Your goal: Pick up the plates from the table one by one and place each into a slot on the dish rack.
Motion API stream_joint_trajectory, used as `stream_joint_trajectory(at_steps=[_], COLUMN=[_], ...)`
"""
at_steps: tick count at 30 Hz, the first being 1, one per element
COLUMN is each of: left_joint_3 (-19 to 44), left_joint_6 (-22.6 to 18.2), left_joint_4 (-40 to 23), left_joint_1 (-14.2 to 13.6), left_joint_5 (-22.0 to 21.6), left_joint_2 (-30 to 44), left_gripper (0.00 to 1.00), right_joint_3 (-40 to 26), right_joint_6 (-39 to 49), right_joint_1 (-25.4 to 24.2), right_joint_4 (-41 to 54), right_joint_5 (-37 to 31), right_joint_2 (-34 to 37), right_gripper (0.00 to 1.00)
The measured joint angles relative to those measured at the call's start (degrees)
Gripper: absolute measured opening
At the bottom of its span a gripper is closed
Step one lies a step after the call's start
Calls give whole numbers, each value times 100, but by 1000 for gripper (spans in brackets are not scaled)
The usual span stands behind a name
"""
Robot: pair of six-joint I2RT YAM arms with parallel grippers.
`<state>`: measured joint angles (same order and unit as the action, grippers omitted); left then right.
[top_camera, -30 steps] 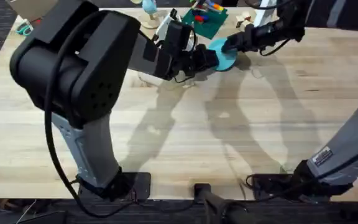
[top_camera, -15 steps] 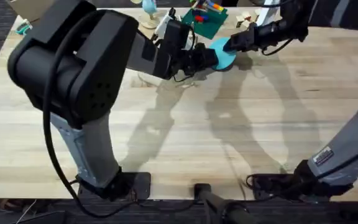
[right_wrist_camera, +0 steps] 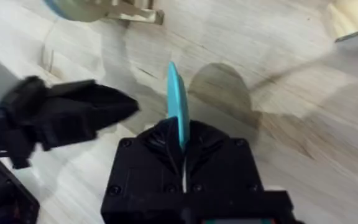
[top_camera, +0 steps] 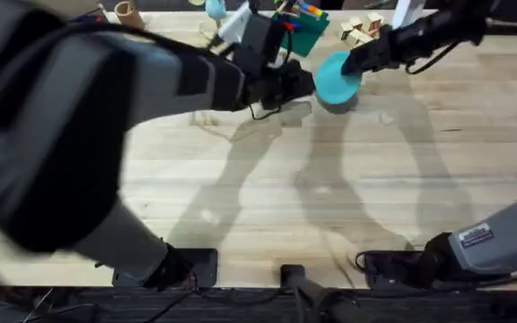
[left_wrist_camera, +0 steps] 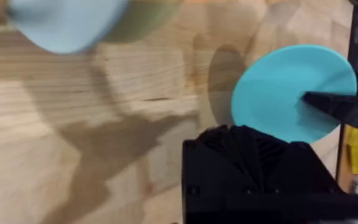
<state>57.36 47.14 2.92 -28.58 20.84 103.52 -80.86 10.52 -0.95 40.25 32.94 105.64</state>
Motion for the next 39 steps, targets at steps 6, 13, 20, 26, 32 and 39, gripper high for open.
stream_joint_trajectory(at_steps=[6, 13, 20, 26, 32, 39], left_joint_3=[0, 0, 0, 0, 0, 0], left_joint_6=[-548, -1398, -2175, -2787, -3439, -3973], left_joint_4=[-1047, -2281, -3734, -4564, -5061, -5353], left_joint_1=[7, 7, 7, 7, 7, 7], left_joint_5=[-562, -1011, -1511, -1922, -2207, -2443], left_joint_2=[-1266, -2695, -4063, -5049, -5941, -6651], left_gripper=[41, 40, 40, 40, 41, 903], right_joint_3=[0, 0, -267, -842, -1289, -1565], right_joint_6=[108, 148, 151, 149, -8, -466], right_joint_1=[2, 30, 548, 1260, 1803, 2100], right_joint_4=[211, 450, 1214, 1473, 1576, 1599], right_joint_5=[-172, -360, -1273, -2089, -2603, -2776], right_joint_2=[-747, -1537, -1890, -1890, -1890, -1890], right_gripper=[30, 30, 30, 31, 31, 31])
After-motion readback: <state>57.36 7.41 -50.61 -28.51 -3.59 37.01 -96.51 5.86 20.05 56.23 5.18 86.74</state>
